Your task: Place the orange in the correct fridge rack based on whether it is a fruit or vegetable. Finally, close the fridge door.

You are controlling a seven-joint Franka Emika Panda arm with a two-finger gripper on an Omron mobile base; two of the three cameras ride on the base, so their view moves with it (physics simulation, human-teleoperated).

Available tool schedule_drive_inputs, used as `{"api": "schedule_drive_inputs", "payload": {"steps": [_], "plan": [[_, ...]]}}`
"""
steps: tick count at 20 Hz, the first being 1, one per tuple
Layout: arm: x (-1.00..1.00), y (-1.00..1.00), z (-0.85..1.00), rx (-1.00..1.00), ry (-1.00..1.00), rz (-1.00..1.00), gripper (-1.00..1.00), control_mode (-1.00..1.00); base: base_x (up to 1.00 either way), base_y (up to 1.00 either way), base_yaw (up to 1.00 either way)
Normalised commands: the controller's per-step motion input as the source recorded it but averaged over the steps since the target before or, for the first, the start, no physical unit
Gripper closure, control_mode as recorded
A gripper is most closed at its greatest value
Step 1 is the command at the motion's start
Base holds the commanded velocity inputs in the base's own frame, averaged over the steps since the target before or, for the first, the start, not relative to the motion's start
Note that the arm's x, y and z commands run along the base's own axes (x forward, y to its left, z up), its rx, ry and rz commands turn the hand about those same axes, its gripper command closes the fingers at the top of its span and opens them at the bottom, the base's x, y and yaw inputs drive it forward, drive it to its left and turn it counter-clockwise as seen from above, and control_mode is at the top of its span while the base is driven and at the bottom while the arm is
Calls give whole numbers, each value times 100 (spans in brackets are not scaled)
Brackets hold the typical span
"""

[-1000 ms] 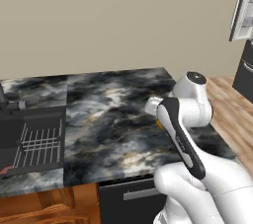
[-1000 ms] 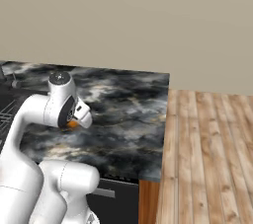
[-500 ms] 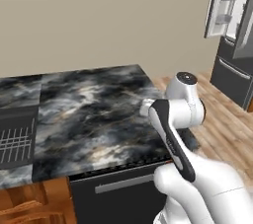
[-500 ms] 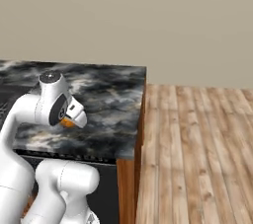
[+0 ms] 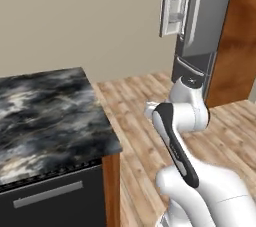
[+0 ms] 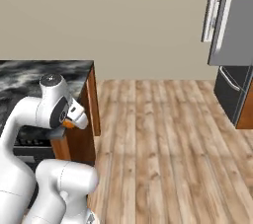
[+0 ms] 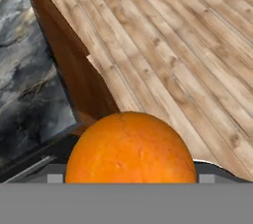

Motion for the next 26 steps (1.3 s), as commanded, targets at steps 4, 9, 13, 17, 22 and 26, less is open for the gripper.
{"api": "schedule_drive_inputs", "payload": {"steps": [4, 9, 13, 17, 22, 26], "plan": [[0, 0, 0, 0, 0, 0, 100, 100, 47, -100, -8], [0, 0, 0, 0, 0, 0, 100, 100, 75, -100, -1], [0, 0, 0, 0, 0, 0, 100, 100, 99, -98, 0], [0, 0, 0, 0, 0, 0, 100, 100, 100, -63, 0], [0, 0, 0, 0, 0, 0, 100, 100, 100, -20, -1], [0, 0, 0, 0, 0, 0, 100, 100, 100, 13, -10]]}}
